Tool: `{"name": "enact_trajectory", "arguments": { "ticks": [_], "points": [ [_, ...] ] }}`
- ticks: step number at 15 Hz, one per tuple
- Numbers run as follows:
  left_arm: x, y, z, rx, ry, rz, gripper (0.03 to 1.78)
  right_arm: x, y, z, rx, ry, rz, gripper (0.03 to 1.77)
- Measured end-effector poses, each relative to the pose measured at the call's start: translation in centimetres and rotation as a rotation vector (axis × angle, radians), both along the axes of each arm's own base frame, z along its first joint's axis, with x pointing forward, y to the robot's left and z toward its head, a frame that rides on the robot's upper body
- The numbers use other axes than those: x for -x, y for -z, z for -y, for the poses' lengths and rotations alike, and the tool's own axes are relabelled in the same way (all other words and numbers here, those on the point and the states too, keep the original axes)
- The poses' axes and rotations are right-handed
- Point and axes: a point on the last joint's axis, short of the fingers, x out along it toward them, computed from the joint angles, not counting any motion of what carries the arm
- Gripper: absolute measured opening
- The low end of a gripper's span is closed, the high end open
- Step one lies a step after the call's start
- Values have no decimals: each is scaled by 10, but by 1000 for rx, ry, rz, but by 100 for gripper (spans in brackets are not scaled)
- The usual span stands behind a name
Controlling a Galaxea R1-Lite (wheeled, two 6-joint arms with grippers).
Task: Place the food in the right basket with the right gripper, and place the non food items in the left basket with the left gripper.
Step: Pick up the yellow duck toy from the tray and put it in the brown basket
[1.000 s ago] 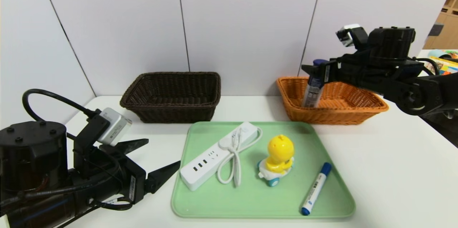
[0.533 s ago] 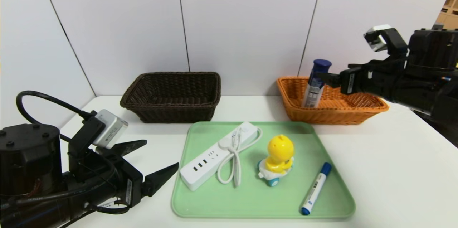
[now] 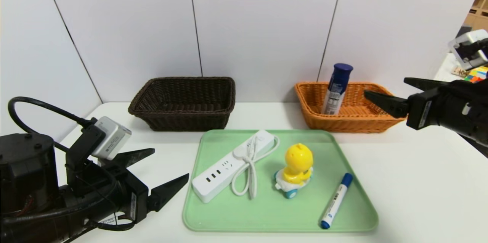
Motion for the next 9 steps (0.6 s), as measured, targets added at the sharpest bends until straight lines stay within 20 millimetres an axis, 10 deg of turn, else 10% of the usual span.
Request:
{"name": "enact_trajectory", "arguments": {
  "ticks": [9],
  "points": [
    [3, -1, 2, 6, 18, 5, 169, 73, 38, -1, 12, -108, -73, 169]
  ]
}}
